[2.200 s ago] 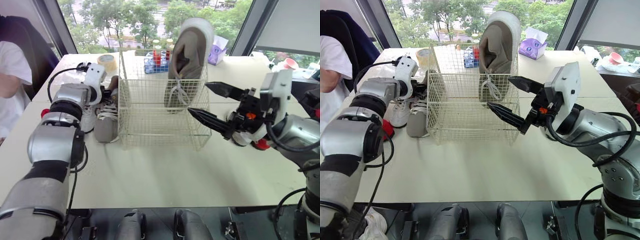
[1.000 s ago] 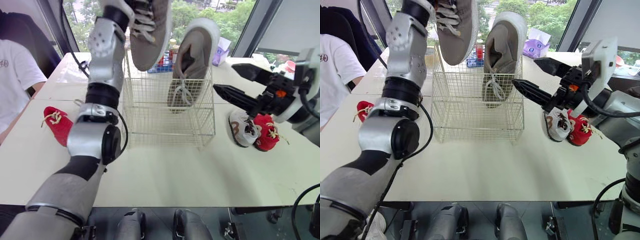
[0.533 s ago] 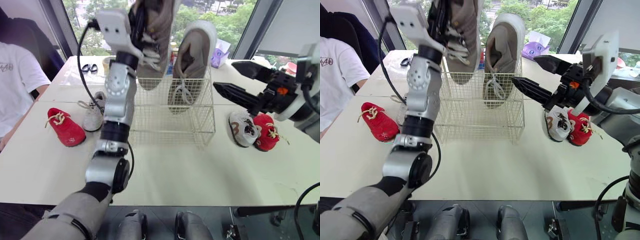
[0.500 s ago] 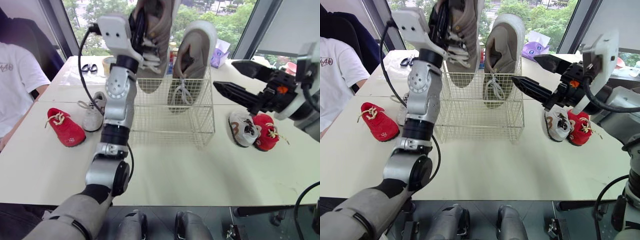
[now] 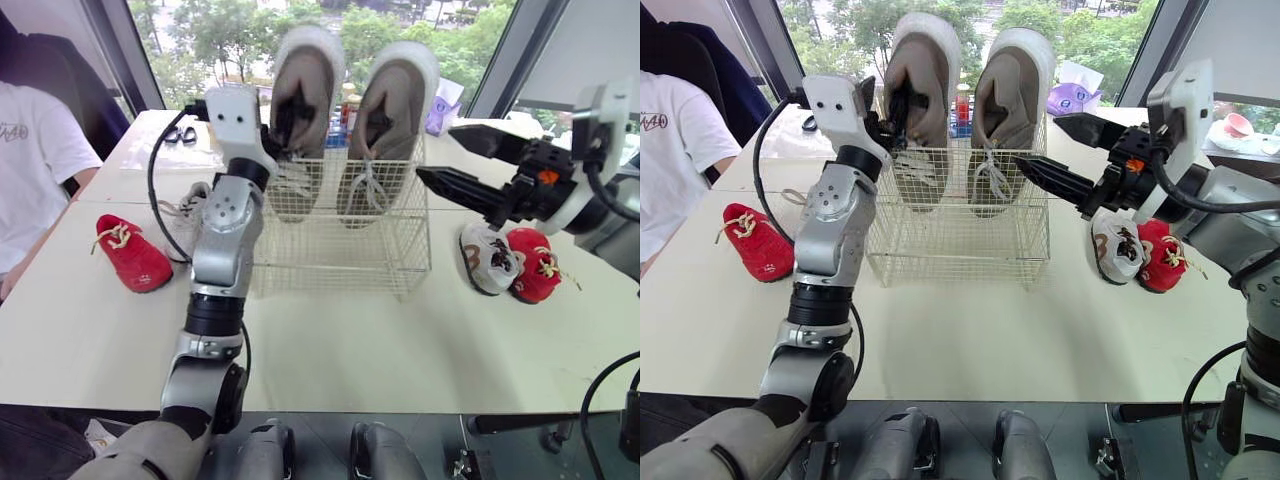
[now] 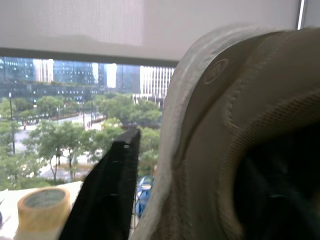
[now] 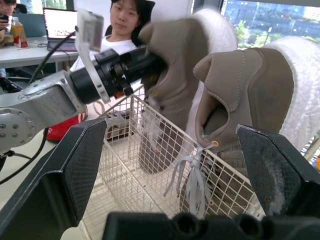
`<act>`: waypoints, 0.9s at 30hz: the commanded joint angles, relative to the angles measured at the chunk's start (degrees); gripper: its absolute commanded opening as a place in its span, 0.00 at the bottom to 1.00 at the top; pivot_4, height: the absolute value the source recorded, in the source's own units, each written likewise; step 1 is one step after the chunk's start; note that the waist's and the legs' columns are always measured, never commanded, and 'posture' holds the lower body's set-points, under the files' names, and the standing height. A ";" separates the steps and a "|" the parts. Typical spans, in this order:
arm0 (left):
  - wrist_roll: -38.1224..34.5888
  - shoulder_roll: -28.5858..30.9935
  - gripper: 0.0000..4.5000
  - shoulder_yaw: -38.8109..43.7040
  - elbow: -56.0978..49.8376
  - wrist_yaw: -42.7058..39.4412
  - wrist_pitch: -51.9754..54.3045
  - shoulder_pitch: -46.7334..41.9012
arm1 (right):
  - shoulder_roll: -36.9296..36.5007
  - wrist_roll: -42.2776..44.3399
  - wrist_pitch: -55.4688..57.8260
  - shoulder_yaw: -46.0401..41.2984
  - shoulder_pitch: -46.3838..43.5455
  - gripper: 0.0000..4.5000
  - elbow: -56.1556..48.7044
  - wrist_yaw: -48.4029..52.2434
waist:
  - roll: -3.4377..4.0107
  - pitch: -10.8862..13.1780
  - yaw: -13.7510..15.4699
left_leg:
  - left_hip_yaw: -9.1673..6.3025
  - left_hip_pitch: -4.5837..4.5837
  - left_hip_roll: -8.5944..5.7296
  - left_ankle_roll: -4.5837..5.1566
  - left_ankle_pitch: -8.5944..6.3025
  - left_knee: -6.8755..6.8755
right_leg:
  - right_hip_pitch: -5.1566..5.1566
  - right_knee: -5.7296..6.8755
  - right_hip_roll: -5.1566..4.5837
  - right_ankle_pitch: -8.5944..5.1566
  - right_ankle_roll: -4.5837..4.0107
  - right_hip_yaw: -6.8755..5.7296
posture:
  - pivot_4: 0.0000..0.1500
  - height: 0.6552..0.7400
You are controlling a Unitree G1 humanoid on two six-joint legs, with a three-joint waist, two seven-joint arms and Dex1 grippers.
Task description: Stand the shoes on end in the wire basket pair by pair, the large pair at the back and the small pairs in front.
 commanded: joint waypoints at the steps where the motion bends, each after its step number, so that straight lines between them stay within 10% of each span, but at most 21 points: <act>1: -3.74 3.55 0.96 0.57 -10.82 -4.11 6.67 2.29 | 0.49 0.48 0.11 -1.32 -0.37 1.00 0.29 -0.18 | 0.01 0.00 -0.14 | 0.01 0.00 0.00 0.00 0.00 -0.01 | -0.01 0.00 0.00 0.00 0.00 0.00 | 1.00 1.00; 9: -18.79 15.56 0.98 5.70 -25.78 -14.79 25.63 8.21 | 2.94 -7.57 -4.35 -1.71 -0.04 1.00 6.78 -0.96 | 0.06 0.02 0.17 | -0.02 0.00 0.00 -0.03 0.02 0.01 | 0.01 0.02 0.00 -0.02 -0.02 0.00 | 1.00 1.00; 13: -37.45 24.36 0.98 18.04 -28.99 -23.25 38.22 15.61 | 7.07 -12.18 -7.36 -7.39 7.08 1.00 8.73 -7.42 | 0.05 -0.02 -0.20 | -0.03 0.04 0.00 -0.05 0.02 0.00 | 0.04 0.04 0.00 -0.02 0.00 0.01 | 1.00 1.00; 19: -62.59 26.70 0.98 22.60 -37.31 -19.37 48.37 27.47 | 12.09 -18.20 -9.65 -11.36 18.31 1.00 5.29 -14.95 | 0.11 0.02 0.08 | -0.05 0.04 -0.01 -0.36 0.19 -0.02 | 0.06 0.01 -0.01 -0.03 0.01 0.01 | 1.00 1.00; 27: -78.93 29.75 0.98 19.04 -45.18 -10.89 45.36 42.53 | 17.52 -26.11 -12.64 -8.39 30.42 1.00 2.72 -16.81 | 0.39 -0.13 -0.10 | -0.07 0.15 -0.01 -0.20 0.07 -0.05 | 0.09 0.03 0.02 -0.16 -0.23 0.07 | 1.00 1.00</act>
